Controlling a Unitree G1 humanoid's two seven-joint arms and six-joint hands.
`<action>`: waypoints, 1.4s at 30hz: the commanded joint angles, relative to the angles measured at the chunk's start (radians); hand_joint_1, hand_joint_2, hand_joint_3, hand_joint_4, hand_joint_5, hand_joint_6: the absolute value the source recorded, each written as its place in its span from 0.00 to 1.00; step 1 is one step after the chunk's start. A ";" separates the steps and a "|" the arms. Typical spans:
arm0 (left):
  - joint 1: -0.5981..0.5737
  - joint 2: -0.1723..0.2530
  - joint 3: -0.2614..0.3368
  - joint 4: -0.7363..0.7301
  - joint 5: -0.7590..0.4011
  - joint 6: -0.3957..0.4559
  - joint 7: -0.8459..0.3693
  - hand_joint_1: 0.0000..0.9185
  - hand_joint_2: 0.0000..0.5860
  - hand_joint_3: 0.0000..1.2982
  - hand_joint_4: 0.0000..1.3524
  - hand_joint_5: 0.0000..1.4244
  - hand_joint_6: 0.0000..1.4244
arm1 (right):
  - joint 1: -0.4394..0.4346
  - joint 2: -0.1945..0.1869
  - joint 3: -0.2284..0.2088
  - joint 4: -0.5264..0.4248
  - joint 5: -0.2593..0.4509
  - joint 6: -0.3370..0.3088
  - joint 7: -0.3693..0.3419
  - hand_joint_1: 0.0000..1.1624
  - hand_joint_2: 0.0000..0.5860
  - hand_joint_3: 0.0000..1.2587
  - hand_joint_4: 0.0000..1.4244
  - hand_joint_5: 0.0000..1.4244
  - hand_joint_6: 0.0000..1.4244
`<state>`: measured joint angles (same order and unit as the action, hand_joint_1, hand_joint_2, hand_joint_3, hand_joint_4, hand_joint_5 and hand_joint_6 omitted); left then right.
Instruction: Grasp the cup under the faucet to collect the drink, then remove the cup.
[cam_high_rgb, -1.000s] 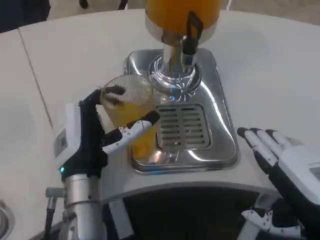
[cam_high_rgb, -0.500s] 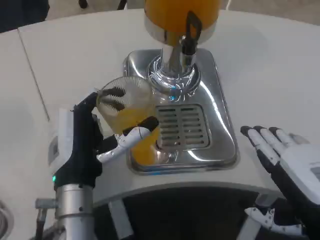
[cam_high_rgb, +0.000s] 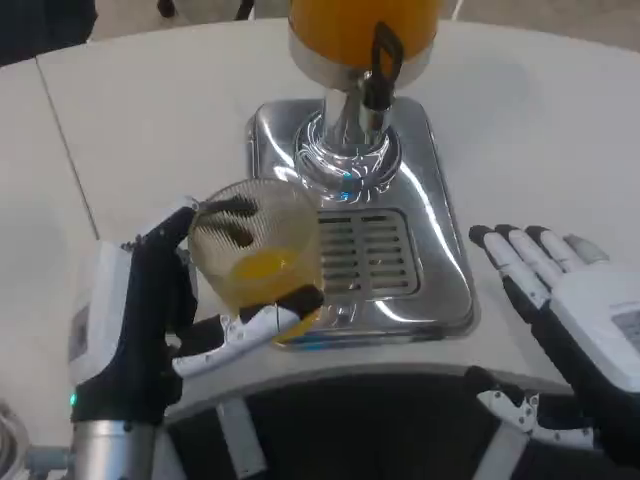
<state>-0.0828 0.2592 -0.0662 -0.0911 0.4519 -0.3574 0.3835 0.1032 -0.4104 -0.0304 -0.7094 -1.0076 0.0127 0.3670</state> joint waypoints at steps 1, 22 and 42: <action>0.056 0.006 -0.001 -0.097 0.014 -0.072 -0.034 0.65 0.02 0.87 0.79 1.00 1.00 | 0.067 0.001 -0.015 -0.042 -0.005 -0.020 -0.033 0.45 0.70 0.00 0.00 0.00 0.00; 0.295 -0.002 -0.012 -0.306 -0.007 -0.196 -0.206 0.65 0.04 0.88 0.80 1.00 1.00 | 0.144 0.030 0.019 -0.085 -0.030 -0.116 -0.109 0.43 0.71 0.00 0.00 0.00 0.00; 0.354 -0.041 -0.010 -0.346 0.026 -0.198 -0.222 0.64 0.06 0.88 0.79 1.00 1.00 | 0.173 0.085 0.021 -0.128 -0.042 -0.120 -0.101 0.41 0.72 0.00 0.00 0.00 0.00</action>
<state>0.2654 0.2296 -0.0756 -0.4039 0.4815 -0.5209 0.1582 0.2741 -0.3351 -0.0125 -0.8359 -1.0391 -0.1111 0.2642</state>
